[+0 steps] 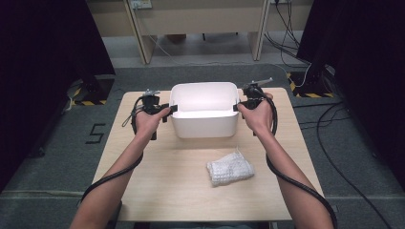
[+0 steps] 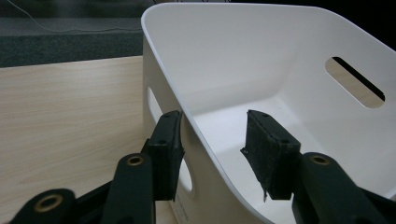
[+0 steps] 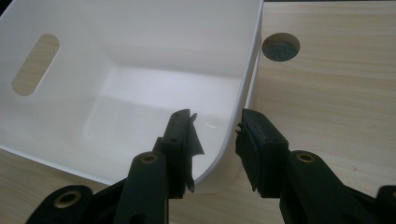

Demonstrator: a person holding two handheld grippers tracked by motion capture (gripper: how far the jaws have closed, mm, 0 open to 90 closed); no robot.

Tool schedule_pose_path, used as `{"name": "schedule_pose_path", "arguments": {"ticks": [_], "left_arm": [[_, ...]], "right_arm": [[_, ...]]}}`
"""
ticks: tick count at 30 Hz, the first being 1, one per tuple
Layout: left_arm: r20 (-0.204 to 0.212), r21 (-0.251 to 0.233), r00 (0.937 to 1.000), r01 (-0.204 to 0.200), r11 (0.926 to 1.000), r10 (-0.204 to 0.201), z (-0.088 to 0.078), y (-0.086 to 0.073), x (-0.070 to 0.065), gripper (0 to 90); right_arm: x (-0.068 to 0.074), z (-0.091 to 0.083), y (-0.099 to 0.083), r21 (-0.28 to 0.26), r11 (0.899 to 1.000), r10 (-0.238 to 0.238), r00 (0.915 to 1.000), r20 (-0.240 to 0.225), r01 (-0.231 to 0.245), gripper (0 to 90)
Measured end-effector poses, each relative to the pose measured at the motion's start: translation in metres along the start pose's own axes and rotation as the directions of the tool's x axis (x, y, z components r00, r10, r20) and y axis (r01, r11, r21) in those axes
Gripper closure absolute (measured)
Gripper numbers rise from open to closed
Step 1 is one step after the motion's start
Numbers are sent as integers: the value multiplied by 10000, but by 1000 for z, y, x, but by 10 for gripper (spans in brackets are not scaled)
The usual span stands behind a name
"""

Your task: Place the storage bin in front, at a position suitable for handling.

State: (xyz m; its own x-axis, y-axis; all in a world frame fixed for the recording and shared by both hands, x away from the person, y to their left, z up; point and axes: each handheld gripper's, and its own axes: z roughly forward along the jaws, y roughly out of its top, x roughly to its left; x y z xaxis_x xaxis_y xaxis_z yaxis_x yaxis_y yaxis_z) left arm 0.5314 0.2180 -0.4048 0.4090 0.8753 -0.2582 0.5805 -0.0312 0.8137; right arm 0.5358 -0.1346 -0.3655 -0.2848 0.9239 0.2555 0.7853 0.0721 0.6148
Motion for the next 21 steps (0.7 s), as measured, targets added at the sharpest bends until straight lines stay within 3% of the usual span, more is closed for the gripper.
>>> {"name": "schedule_pose_path", "arguments": {"ticks": [3,6,11,15,21], "left_arm": [[-100,149,9999,-89,9998,90,2,-1,0,579],[-292,371,9982,-512,9980,522,3,-4,-2,587],[-561,448,9976,-377,9983,402,-4,-6,-1,643],[-827,448,9944,-623,9971,658,-11,-10,-1,661],[-1092,361,9919,-621,9974,657,-25,-20,-3,670]], "right_arm": [[1,1,0,-27,9998,-196,9998,80,196,664],[4,4,-4,117,9991,-418,9987,304,414,701],[13,4,-9,186,9974,-700,9967,418,693,702],[22,3,-13,304,9953,-929,9944,499,915,707],[35,0,-21,273,9917,-1271,9901,594,1257,707]]}}
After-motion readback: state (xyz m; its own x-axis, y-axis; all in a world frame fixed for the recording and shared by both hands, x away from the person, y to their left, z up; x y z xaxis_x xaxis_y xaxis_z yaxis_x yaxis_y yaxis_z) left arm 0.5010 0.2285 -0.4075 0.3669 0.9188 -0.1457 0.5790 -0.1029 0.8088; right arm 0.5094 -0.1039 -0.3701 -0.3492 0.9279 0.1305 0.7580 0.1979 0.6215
